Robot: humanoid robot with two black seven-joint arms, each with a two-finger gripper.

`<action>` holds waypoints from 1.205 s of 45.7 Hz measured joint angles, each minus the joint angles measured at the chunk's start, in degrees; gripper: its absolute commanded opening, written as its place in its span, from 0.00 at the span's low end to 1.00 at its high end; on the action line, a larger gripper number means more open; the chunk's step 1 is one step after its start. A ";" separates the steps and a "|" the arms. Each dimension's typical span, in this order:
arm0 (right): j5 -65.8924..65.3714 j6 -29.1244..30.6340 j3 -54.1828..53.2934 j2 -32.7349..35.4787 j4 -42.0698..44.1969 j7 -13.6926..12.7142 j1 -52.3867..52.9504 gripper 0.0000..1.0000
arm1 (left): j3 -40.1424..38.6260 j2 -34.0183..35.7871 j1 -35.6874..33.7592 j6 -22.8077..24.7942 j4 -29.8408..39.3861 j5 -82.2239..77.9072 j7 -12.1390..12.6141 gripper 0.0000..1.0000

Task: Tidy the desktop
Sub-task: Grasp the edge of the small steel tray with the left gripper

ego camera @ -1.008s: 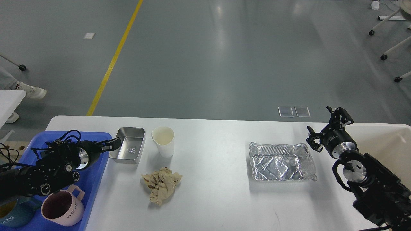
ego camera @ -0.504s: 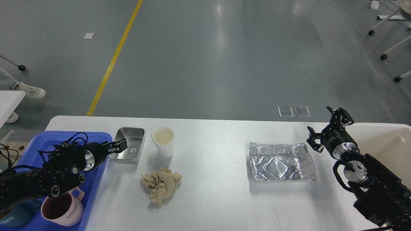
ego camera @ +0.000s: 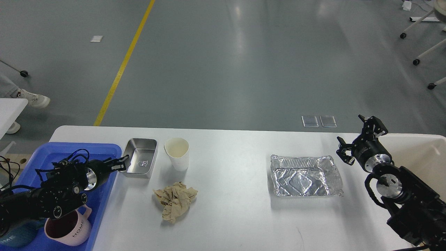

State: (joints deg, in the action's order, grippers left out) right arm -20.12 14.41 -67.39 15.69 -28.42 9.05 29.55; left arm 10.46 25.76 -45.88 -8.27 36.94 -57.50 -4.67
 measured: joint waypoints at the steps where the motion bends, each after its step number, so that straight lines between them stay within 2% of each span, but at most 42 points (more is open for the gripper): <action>1: 0.00 0.00 -0.01 0.02 0.00 0.00 0.00 1.00 | 0.00 0.00 0.00 0.00 -0.01 0.00 -0.03 0.49; 27: 0.00 -0.06 -0.02 0.04 -0.14 0.00 0.23 1.00 | 0.00 -0.07 0.16 0.61 -0.03 0.11 -0.69 0.27; 41: 0.00 -0.07 -0.07 0.12 -0.14 0.00 0.25 1.00 | 0.03 -0.10 0.92 0.81 -0.03 0.10 -0.75 0.20; 55: 0.00 -0.05 -0.09 0.20 -0.07 0.00 0.09 1.00 | 0.02 -0.01 0.73 2.95 -0.03 0.11 -0.77 0.06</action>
State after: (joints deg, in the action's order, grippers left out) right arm -20.13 14.36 -67.49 15.89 -28.50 9.05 29.63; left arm 10.48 25.75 -45.15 -5.32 36.91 -57.39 -5.45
